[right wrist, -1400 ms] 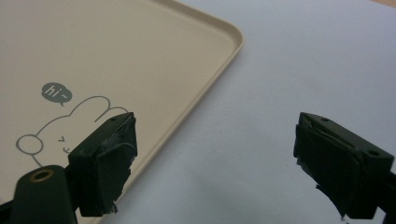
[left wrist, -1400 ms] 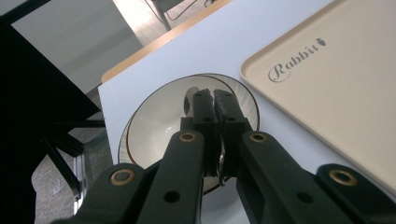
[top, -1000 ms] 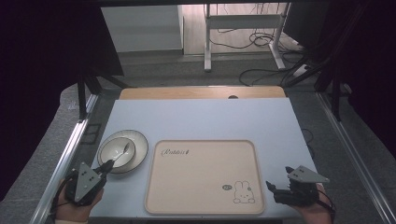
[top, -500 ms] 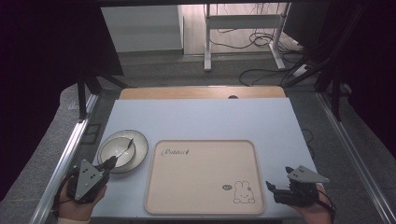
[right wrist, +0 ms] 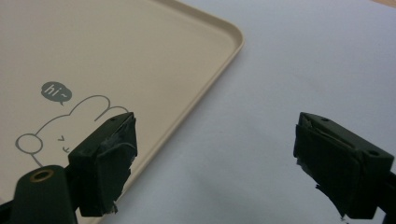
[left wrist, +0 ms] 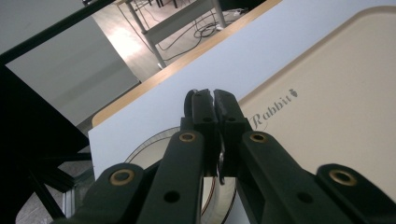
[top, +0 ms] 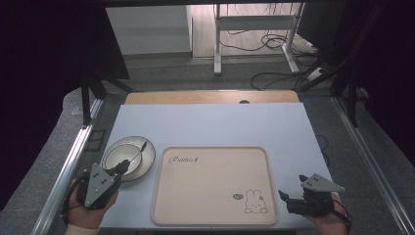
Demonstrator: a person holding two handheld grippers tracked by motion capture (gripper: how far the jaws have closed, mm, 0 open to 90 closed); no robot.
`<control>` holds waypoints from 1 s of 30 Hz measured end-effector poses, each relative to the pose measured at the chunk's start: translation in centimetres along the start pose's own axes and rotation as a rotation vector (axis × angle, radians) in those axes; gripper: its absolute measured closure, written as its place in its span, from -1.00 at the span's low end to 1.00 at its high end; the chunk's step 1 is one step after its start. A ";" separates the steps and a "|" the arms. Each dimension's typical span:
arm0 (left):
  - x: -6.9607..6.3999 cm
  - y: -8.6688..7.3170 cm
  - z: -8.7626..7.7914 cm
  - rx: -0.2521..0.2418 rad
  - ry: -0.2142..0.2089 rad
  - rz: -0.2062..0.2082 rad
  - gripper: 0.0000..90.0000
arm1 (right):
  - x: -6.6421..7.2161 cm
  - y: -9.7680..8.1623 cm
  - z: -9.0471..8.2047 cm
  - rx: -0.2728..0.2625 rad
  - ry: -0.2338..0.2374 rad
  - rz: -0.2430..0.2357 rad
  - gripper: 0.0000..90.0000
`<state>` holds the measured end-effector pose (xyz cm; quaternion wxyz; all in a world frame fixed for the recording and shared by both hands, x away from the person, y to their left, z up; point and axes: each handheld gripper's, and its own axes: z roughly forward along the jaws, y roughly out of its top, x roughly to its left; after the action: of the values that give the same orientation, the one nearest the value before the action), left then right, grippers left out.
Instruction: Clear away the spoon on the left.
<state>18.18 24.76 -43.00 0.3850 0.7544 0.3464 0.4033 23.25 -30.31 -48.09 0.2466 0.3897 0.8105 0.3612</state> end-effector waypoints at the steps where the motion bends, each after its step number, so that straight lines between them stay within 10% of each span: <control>1: 0.0 0.1 0.1 -0.001 -0.002 0.001 0.99 | 0.0 0.0 0.0 0.000 0.000 0.000 -0.70; 30: -1.4 2.6 2.1 -0.020 -0.060 0.051 0.99 | 0.1 0.0 0.1 0.008 0.000 -0.002 -0.70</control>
<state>20.01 21.76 -42.04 0.3925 0.7708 0.3114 0.3936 23.24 -30.24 -48.18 0.2452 0.3898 0.8123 0.3579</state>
